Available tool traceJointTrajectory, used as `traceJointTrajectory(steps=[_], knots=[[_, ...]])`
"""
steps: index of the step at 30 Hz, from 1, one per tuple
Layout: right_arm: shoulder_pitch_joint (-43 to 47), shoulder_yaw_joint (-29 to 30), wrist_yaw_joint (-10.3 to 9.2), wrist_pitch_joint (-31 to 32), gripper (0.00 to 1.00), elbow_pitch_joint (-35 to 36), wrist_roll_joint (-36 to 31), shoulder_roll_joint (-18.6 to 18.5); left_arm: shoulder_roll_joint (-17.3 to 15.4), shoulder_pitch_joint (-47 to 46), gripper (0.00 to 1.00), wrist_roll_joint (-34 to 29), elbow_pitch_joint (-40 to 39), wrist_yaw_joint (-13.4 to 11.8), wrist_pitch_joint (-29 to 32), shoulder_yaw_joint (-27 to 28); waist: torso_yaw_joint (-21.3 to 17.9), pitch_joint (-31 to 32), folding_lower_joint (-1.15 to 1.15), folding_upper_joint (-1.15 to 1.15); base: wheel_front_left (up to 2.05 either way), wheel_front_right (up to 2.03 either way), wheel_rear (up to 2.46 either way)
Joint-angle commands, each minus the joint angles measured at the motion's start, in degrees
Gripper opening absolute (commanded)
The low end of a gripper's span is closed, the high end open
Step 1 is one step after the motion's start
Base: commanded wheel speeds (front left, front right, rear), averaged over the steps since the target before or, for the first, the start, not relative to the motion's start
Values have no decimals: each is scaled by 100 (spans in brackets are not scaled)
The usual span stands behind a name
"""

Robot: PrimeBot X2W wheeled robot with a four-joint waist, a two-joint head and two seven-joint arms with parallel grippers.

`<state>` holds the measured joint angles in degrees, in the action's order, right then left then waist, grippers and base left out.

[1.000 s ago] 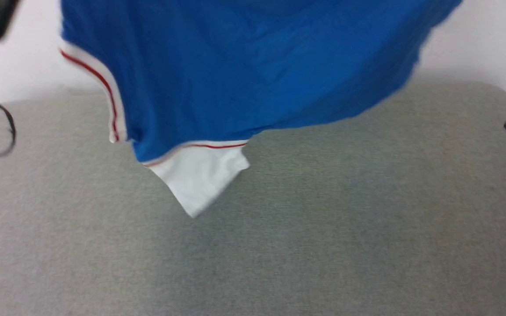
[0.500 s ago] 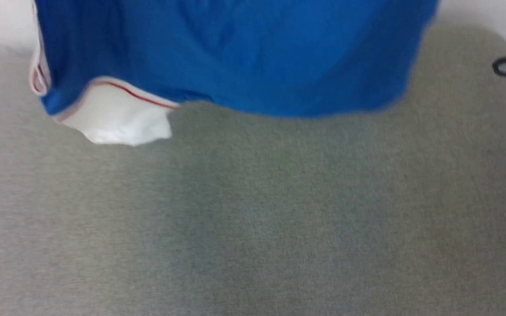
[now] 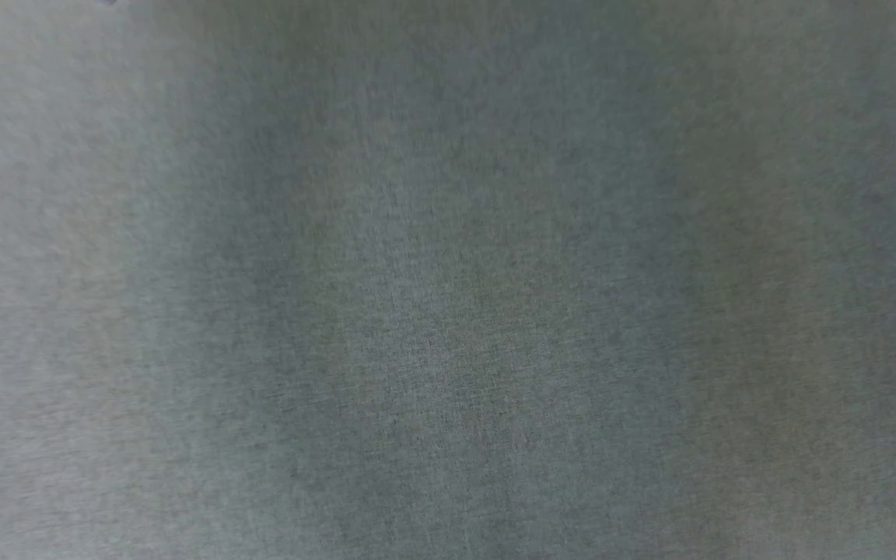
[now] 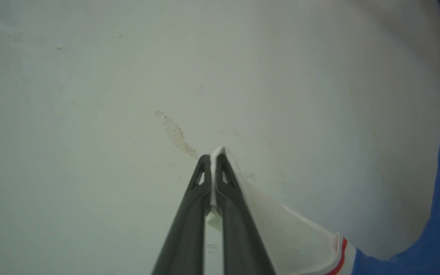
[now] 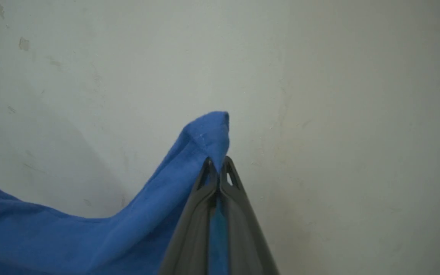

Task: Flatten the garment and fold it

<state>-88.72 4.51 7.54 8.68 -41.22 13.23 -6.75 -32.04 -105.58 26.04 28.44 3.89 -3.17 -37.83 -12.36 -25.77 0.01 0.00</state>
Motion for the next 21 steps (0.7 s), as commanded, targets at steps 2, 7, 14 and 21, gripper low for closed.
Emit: traceJointTrajectory(steps=[2,7,14,21], knots=[[25,-89,-5,-167,0,-27,87,-110,-12,161,0,87,-29,102,-64,-78,-39,-734,-1,0,0,0,0],[183,-551,-5,-455,0,105,392,-456,-63,531,0,175,-318,229,-354,-274,142,-1300,-1,0,0,0,0],[860,-1468,-5,-393,0,965,1460,-1079,-326,1458,0,472,-1240,277,-463,-568,460,-1369,-1,0,0,0,0],[2808,-1767,-5,57,0,2785,2552,-2046,-867,3003,0,1203,-3065,-292,92,-549,660,-968,-1,0,0,0,0]])
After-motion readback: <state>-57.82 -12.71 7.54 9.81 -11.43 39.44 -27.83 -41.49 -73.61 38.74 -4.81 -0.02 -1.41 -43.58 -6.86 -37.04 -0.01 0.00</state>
